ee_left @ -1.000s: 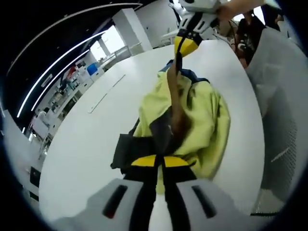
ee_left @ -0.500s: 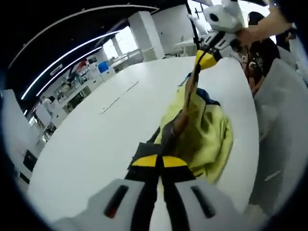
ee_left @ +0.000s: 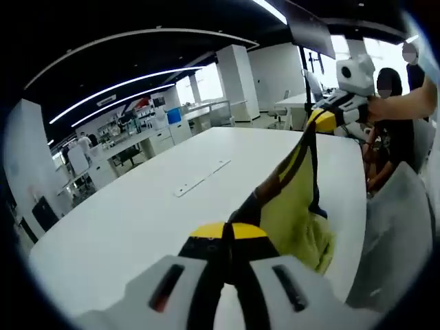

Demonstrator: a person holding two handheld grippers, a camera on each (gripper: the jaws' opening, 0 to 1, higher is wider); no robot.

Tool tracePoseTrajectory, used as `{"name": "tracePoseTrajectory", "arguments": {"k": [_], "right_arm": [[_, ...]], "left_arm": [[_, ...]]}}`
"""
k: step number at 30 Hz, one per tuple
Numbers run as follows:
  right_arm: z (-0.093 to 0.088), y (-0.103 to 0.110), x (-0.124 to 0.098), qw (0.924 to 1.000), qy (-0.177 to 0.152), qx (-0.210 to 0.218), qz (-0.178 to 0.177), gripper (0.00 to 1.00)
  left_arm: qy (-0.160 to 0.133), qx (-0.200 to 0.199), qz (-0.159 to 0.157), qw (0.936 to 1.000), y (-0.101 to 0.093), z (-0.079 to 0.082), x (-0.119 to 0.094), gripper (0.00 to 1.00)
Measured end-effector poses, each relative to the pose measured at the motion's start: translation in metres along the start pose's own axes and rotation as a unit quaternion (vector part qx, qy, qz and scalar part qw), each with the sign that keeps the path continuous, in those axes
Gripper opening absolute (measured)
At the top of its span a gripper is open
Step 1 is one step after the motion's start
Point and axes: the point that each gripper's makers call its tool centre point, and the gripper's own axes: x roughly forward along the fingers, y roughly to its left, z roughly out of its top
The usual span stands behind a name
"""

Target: Fold the garment on the visible template until the final outline fits inside the template.

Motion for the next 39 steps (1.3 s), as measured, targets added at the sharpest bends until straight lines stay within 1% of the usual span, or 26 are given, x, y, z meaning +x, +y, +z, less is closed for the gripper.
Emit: {"name": "tracePoseTrajectory", "arguments": {"k": [3,7,9,11,13,14,15,16,17,18,19,21,22,23,25,26,27,28,29,30,31,34,36,39], "right_arm": [[0.023,-0.002,-0.004,0.9997,-0.025,-0.003,-0.005,0.0],[0.046,-0.007,-0.007,0.9986,-0.048,-0.014,-0.014,0.0],[0.061,-0.01,-0.009,0.9973,-0.068,-0.018,-0.02,0.0],[0.073,-0.016,-0.01,0.9961,-0.082,-0.016,-0.026,0.0],[0.079,-0.024,-0.009,0.9952,-0.091,-0.016,-0.032,0.0],[0.081,-0.028,-0.006,0.9949,-0.095,-0.012,-0.032,0.0],[0.08,-0.033,-0.002,0.9946,-0.099,0.001,-0.031,0.0],[0.077,-0.037,0.003,0.9948,-0.096,0.002,-0.033,0.0],[0.069,-0.043,0.01,0.9957,-0.081,-0.013,-0.043,0.0],[0.066,-0.044,0.016,0.996,-0.079,-0.013,-0.041,0.0],[0.061,-0.047,0.023,0.9963,-0.077,-0.005,-0.038,0.0],[0.053,-0.051,0.032,0.9969,-0.07,0.009,-0.035,0.0],[0.042,-0.057,0.042,0.9975,-0.059,0.012,-0.035,0.0],[0.031,-0.065,0.052,0.9981,-0.045,0.015,-0.04,0.0],[0.017,-0.074,0.065,0.9983,-0.031,0.025,-0.041,0.0],[0.007,-0.079,0.074,0.9983,-0.021,0.036,-0.04,0.0],[-0.001,-0.083,0.08,0.9981,-0.013,0.044,-0.04,0.0],[-0.011,-0.088,0.089,0.998,-0.003,0.048,-0.04,0.0],[-0.021,-0.093,0.096,0.9976,0.008,0.055,-0.043,0.0],[-0.028,-0.096,0.102,0.997,0.018,0.062,-0.043,0.0],[-0.037,-0.102,0.111,0.997,0.025,0.059,-0.041,0.0],[-0.062,-0.113,0.132,0.9953,0.05,0.072,-0.041,0.0],[-0.075,-0.117,0.143,0.9934,0.064,0.087,-0.039,0.0],[-0.094,-0.126,0.16,0.9916,0.081,0.093,-0.038,0.0]], "left_arm": [[-0.021,-0.005,0.008,0.9997,0.005,0.026,-0.006,0.0],[-0.045,-0.009,0.016,0.9988,0.013,0.05,-0.013,0.0],[-0.057,-0.014,0.017,0.9981,0.017,0.061,-0.017,0.0],[-0.074,-0.018,0.021,0.9968,0.02,0.076,-0.019,0.0],[-0.085,-0.032,0.02,0.9957,0.026,0.082,-0.02,0.0],[-0.088,-0.034,0.019,0.9954,0.029,0.082,-0.018,0.0],[-0.088,-0.04,0.019,0.9952,0.032,0.081,-0.014,0.0],[-0.086,-0.043,0.018,0.9952,0.034,0.078,-0.011,0.0],[-0.083,-0.051,0.017,0.9951,0.038,0.072,-0.002,0.0],[-0.075,-0.068,0.015,0.9947,0.039,0.065,0.004,0.0],[-0.063,-0.079,0.014,0.9948,0.044,0.056,0.013,0.0],[-0.055,-0.092,0.013,0.9942,0.047,0.045,0.025,0.0],[-0.045,-0.127,0.005,0.9909,0.05,0.033,0.034,0.0],[-0.036,-0.154,-0.004,0.9874,0.052,0.024,0.043,0.0],[-0.032,-0.17,-0.01,0.9849,0.06,0.011,0.058,0.0],[-0.016,-0.18,-0.015,0.9833,0.061,-0.002,0.068,0.0],[-0.011,-0.188,-0.016,0.982,0.063,-0.009,0.075,0.0],[0.001,-0.199,-0.02,0.9797,0.066,-0.018,0.084,0.0],[0.002,-0.199,-0.023,0.9798,0.069,-0.023,0.092,0.0],[0.008,-0.205,-0.026,0.9783,0.07,-0.029,0.099,0.0],[0.016,-0.201,-0.028,0.979,0.074,-0.038,0.11,0.0],[0.029,-0.208,-0.032,0.9773,0.082,-0.056,0.134,0.0],[0.04,-0.213,-0.032,0.9756,0.085,-0.065,0.143,0.0],[0.057,-0.215,-0.036,0.9743,0.089,-0.086,0.164,0.0]]}}
